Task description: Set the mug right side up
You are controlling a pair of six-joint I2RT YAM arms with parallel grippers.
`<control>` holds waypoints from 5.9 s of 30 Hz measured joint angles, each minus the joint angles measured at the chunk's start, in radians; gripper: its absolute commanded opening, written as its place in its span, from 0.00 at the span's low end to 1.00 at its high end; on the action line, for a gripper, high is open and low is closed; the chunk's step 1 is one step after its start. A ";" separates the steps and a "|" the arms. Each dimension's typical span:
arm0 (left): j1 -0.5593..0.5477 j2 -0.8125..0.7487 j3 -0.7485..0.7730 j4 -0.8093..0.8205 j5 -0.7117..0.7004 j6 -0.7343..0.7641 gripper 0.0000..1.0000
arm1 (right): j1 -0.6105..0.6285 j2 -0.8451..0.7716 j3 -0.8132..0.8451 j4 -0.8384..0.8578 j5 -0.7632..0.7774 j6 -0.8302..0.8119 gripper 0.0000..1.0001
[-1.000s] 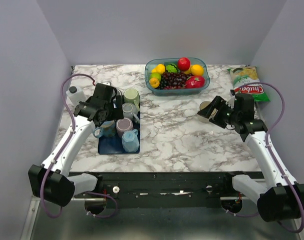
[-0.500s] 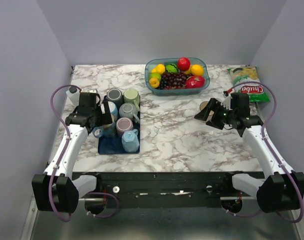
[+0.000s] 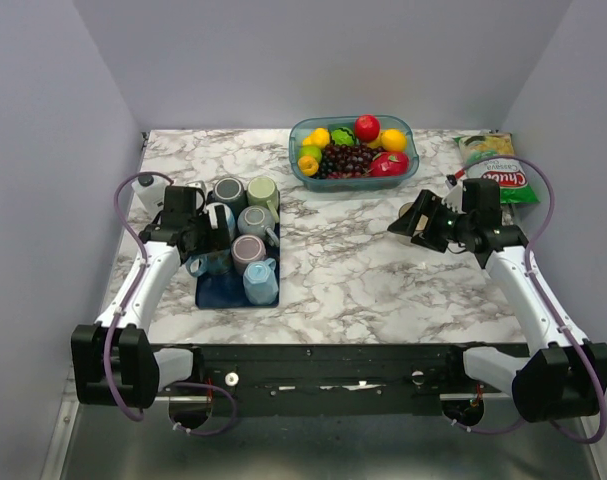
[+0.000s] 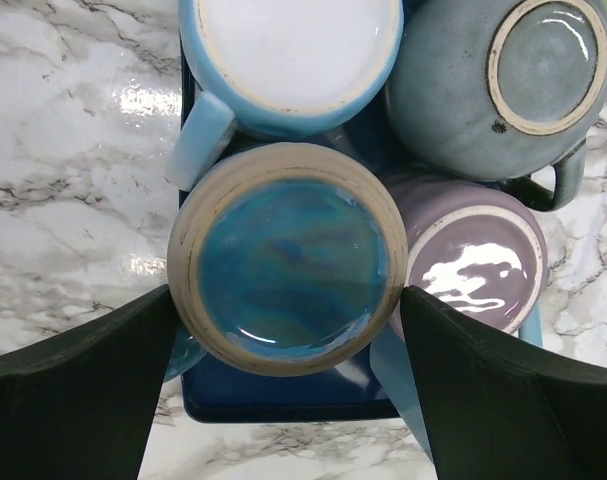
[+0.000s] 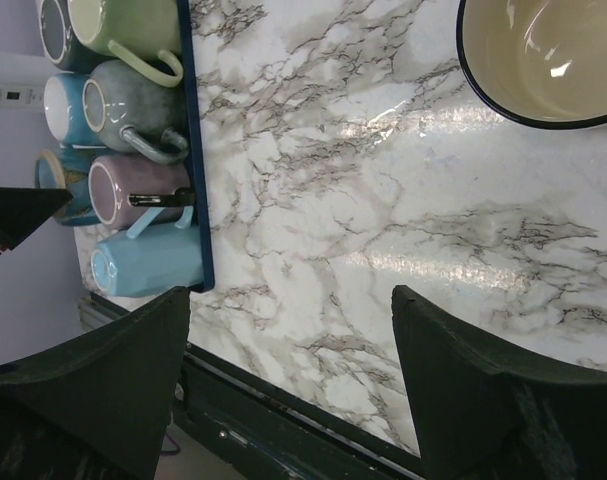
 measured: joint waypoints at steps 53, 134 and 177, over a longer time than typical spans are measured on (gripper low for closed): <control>-0.014 -0.099 -0.086 -0.104 -0.044 -0.208 0.84 | 0.000 -0.070 -0.108 0.005 -0.007 0.013 0.87; -0.469 0.153 0.689 0.124 0.245 -0.790 0.00 | 0.176 -0.129 -0.015 0.641 -0.259 0.570 0.97; -0.601 0.204 0.581 0.690 0.183 -0.935 0.25 | 0.238 0.113 0.154 1.045 -0.096 0.892 0.00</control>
